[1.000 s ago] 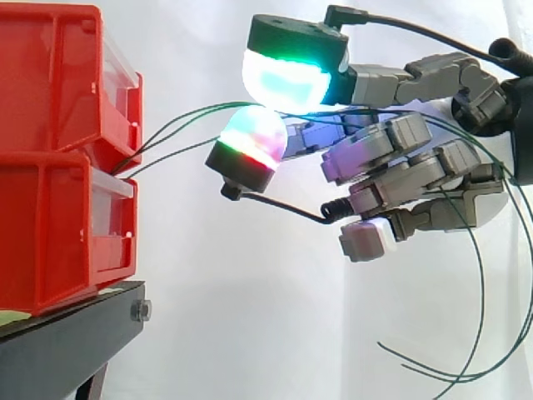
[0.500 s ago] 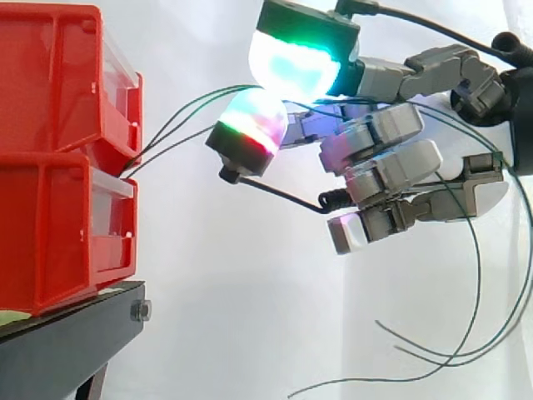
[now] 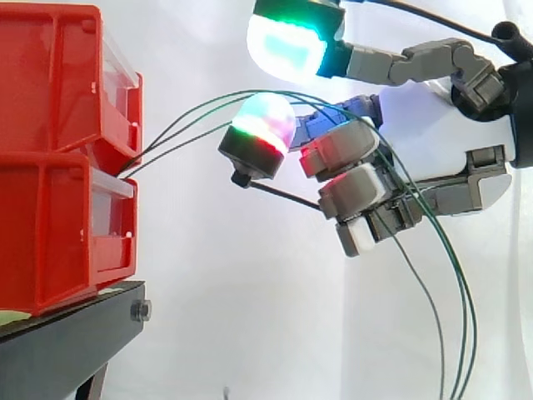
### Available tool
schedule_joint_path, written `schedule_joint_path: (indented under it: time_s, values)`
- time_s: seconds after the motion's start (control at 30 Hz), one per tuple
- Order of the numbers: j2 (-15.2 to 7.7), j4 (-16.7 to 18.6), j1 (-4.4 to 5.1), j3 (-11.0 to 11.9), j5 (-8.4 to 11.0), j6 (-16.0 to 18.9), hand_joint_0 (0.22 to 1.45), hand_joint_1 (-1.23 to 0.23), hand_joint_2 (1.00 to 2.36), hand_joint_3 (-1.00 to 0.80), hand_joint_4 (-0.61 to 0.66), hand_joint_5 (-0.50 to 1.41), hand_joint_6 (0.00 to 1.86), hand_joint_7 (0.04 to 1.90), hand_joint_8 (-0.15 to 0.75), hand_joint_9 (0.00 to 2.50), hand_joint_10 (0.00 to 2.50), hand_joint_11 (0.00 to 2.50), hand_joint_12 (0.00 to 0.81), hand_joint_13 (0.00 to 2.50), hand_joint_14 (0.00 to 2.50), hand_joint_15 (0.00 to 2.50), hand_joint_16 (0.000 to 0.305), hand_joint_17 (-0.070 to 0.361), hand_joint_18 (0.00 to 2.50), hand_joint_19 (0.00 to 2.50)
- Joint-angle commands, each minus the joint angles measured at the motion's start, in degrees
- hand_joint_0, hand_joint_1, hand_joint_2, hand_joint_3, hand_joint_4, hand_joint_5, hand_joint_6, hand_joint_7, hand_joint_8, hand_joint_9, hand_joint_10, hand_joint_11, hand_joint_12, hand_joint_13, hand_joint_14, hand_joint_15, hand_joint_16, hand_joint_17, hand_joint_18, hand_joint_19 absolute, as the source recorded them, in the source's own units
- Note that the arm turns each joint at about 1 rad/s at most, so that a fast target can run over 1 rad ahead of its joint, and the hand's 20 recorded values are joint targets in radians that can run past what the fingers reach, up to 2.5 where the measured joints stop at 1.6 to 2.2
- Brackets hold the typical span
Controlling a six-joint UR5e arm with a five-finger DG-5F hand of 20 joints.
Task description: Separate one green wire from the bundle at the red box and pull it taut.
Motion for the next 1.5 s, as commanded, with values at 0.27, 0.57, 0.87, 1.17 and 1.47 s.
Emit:
schedule_joint_path:
  time_s: [0.27, 0.57, 0.87, 1.17, 1.47]
  values:
    - [0.1, -0.2, 0.01, 0.0, 0.00, 0.0, 0.60, -0.74, 1.01, -0.29, 0.07, -0.19, 0.89, 1.01, 0.261, 1.07, 0.02, 1.27, 0.407, 0.83, 0.02, 0.70, 0.049, 0.111, 0.77, 0.68]
    - [0.0, -0.3, 0.10, 0.0, 0.09, 0.0, 0.64, -0.76, 1.02, -0.24, 0.02, -0.21, 0.91, 1.00, 0.253, 1.09, 0.02, 1.30, 0.399, 0.88, 0.02, 0.72, 0.049, 0.110, 0.80, 0.68]
    - [0.0, -0.2, 0.19, -0.1, 0.09, 0.0, 0.59, -0.47, 1.01, -0.33, 0.07, -0.16, 0.85, 1.04, 0.261, 1.18, 0.02, 1.30, 0.401, 0.93, 0.02, 0.74, 0.049, 0.111, 0.81, 0.74]
    - [0.0, -0.3, 0.19, -0.1, 0.26, 0.0, 0.59, -0.41, 1.01, -0.37, 0.09, -0.14, 0.78, 1.07, 0.261, 1.18, 0.02, 1.27, 0.402, 0.93, 0.03, 0.74, 0.050, 0.112, 0.80, 0.75]
    - [0.0, -0.2, 0.10, -0.1, 0.09, 0.0, 0.51, -0.54, 1.00, -0.50, 0.12, -0.15, 0.80, 1.05, 0.282, 1.22, 0.02, 1.30, 0.428, 0.99, 0.02, 0.75, 0.054, 0.120, 0.87, 0.73]
